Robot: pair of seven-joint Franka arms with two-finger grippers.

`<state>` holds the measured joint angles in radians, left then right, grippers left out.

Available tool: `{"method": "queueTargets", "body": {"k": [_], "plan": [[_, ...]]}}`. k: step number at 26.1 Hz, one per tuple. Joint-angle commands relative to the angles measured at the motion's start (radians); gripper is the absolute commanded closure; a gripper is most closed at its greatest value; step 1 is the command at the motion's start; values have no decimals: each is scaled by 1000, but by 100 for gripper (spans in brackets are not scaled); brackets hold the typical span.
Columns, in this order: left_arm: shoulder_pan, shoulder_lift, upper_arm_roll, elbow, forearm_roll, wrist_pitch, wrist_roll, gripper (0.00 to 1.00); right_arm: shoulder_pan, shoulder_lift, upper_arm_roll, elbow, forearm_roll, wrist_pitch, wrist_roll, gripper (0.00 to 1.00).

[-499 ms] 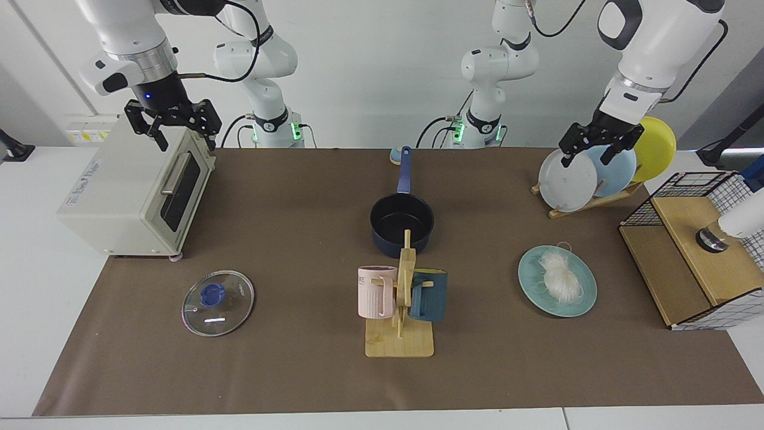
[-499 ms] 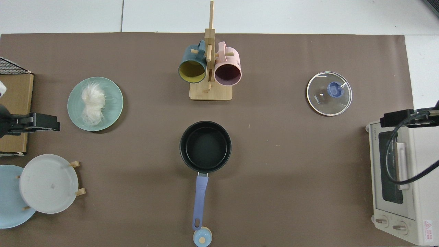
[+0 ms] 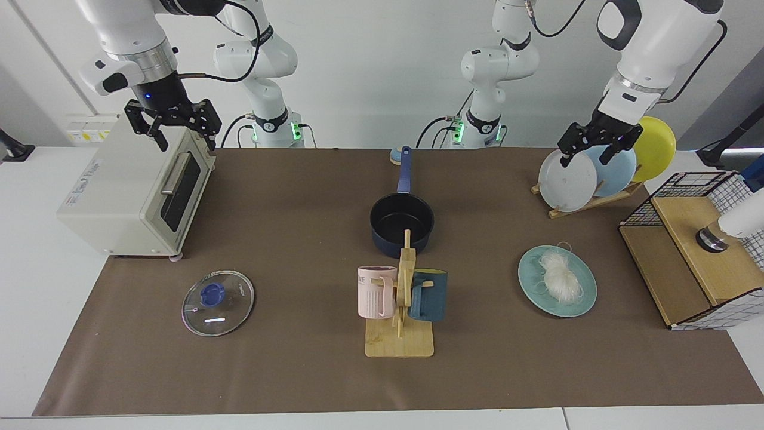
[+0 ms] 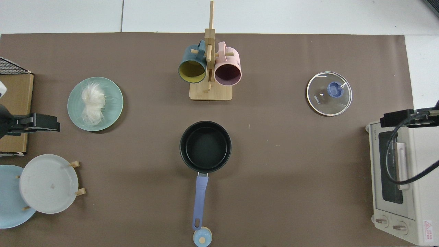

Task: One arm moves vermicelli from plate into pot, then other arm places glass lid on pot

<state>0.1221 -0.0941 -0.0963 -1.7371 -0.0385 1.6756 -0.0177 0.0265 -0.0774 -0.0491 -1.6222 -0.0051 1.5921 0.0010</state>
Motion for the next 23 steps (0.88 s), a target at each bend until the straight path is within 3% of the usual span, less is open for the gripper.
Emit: {"method": "queueTargets", "body": {"k": [1, 13, 19, 23], "plan": [[-9, 2, 9, 5, -12, 0, 2, 0, -5, -2, -1, 1, 25, -3, -26, 0], [-9, 8, 9, 4, -12, 16, 4, 0, -5, -2, -1, 1, 25, -3, -26, 0], [1, 56, 23, 5, -11, 216, 1, 0, -5, -2, -1, 1, 25, -3, -26, 0], [5, 108, 24, 16, -3, 283, -7, 0, -5, -2, -1, 1, 25, -3, -26, 0]]}}
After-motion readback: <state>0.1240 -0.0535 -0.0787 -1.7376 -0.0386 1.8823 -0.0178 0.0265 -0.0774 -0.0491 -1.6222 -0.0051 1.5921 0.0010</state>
